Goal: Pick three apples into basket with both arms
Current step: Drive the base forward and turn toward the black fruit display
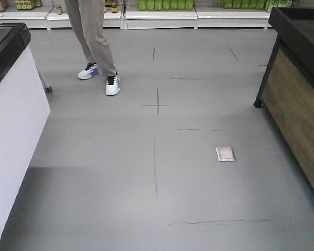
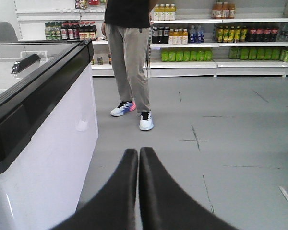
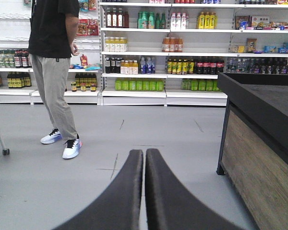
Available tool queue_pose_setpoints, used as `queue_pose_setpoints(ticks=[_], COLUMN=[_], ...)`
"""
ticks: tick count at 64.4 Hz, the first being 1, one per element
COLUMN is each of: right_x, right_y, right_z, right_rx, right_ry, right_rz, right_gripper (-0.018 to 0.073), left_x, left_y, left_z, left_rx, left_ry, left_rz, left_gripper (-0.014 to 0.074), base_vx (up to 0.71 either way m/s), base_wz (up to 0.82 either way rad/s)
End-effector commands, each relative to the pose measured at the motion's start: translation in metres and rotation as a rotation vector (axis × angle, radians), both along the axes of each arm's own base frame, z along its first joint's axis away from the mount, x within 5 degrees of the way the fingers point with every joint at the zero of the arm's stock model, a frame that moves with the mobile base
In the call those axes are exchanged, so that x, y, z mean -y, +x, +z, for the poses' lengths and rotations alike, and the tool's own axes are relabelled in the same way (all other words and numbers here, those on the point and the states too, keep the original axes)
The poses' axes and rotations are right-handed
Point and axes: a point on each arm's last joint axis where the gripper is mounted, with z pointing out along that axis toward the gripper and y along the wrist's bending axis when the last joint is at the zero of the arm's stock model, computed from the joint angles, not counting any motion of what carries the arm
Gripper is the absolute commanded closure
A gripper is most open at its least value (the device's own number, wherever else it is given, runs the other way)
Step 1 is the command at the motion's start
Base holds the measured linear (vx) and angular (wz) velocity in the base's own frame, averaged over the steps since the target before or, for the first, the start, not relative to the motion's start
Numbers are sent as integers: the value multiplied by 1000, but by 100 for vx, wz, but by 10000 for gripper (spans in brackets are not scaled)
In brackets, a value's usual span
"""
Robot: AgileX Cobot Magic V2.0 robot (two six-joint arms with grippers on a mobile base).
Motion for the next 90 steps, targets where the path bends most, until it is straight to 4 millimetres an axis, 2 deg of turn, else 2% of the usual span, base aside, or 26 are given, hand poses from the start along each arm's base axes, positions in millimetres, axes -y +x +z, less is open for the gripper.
queue_pose_setpoints(ticks=[1, 90], right_x=[0, 0], right_y=[-1, -1], right_z=[6, 6], right_rx=[81, 81], right_ry=[-9, -9], right_rz=[-3, -3], right_gripper=[567, 567], left_x=[0, 0], left_y=[-2, -2], left_z=[18, 18], left_rx=[122, 122], left_ry=[-3, -3], left_rz=[3, 3], left_gripper=[603, 603], base_vx=[5, 14], base_wz=[-2, -1])
